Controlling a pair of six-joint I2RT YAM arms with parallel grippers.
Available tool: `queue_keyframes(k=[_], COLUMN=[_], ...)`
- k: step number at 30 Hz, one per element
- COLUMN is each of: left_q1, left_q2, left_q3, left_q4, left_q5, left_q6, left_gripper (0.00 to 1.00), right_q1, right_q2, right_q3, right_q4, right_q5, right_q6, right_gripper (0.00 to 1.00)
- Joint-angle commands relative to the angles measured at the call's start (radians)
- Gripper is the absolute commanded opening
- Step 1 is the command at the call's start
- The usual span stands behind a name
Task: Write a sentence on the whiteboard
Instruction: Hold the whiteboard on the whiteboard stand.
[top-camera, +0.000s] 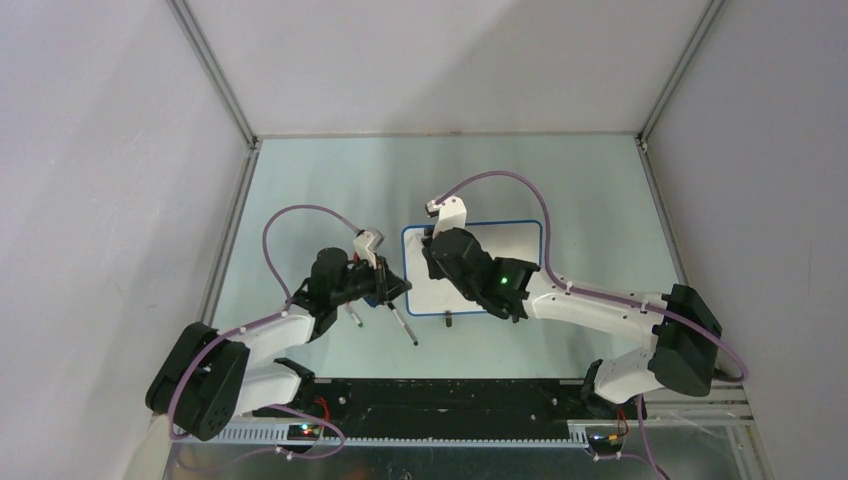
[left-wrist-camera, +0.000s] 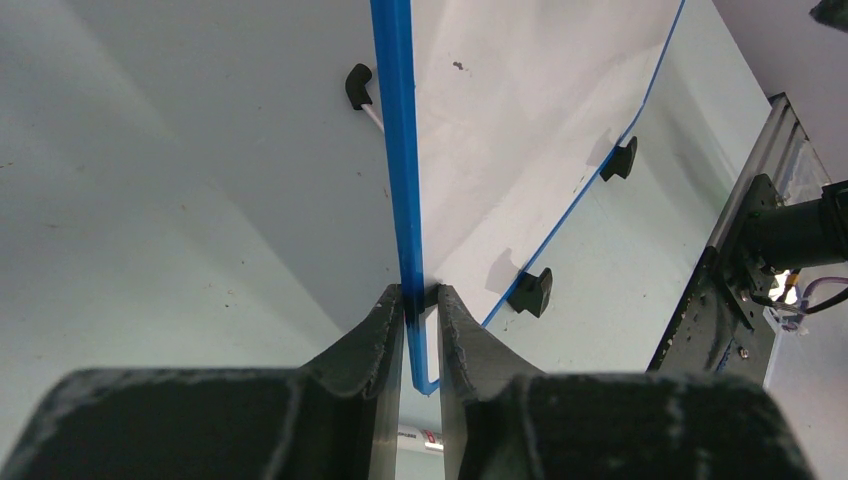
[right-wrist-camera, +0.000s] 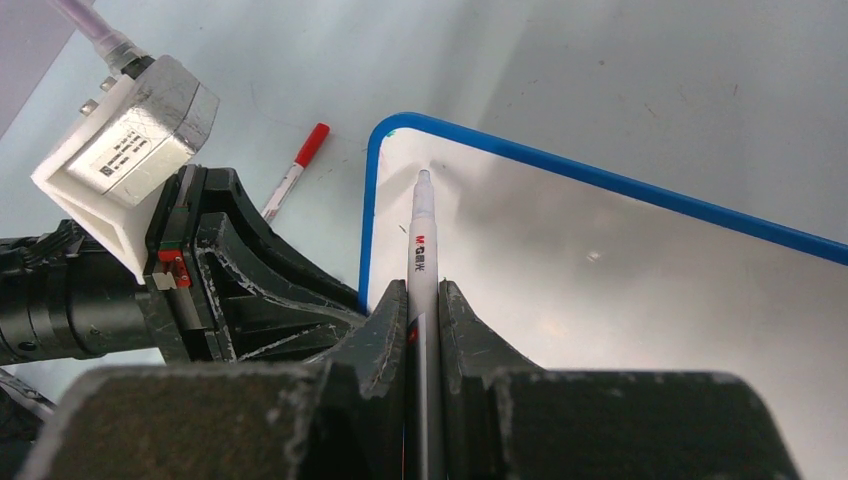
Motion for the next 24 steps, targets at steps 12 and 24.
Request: queue_keyframes(k=[12, 24], left_q1=[-0.004, -0.004], left_q2=[-0.033, -0.042], left_q3=[0.011, 0.008], left_q4=[0.001, -0.007], left_q5=[-0.027, -0.038], left_q6=[0.032, 0.037], left_gripper=[0.2, 0.2], right_q1=[-0.001, 0.007], right_q2=[-0.019, -0.032], right_q3=[0.047, 0.046], right_q4=[0.037, 0.046], right_q5=[-0.016, -0.028], right_q6=[-0.007, -0.018], right_gripper=[0.0, 0.0])
